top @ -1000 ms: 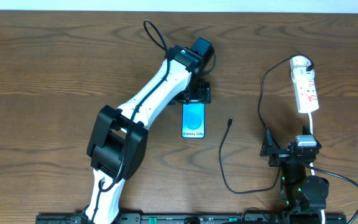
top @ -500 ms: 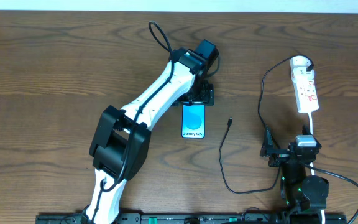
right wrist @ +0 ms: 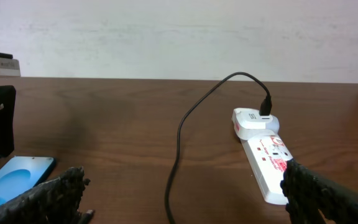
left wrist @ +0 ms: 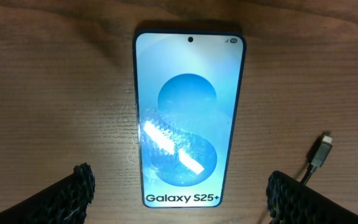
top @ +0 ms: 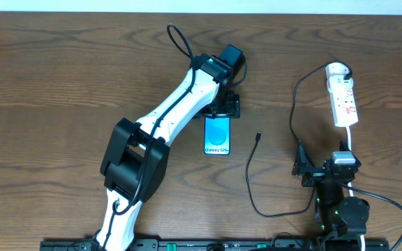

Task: Plug charger to phone and switch on socket
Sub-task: 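Lower the left gripper onto the phone's top edge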

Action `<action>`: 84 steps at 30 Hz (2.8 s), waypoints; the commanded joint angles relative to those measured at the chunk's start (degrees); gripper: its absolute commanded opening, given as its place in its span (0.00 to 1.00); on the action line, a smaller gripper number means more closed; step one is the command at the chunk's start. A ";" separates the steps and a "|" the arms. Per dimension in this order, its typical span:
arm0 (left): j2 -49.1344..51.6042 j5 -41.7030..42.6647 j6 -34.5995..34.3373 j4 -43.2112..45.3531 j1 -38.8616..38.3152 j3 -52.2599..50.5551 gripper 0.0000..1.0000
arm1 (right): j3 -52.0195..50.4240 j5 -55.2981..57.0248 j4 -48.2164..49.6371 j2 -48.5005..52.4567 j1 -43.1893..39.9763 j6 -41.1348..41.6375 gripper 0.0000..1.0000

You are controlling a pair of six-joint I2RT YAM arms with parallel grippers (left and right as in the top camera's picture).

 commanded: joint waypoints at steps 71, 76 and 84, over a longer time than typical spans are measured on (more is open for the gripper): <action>1.16 0.31 -1.81 12.81 -0.79 -11.23 0.90 | -0.09 0.17 -0.31 -0.37 0.31 0.61 0.99; 1.20 0.31 -1.81 13.70 -0.90 -11.23 0.90 | -0.09 0.17 -0.31 -0.37 0.31 0.61 0.99; 1.27 -3.56 -1.81 13.57 -1.01 -11.28 0.90 | -0.09 0.17 -0.28 -0.37 0.31 0.61 0.99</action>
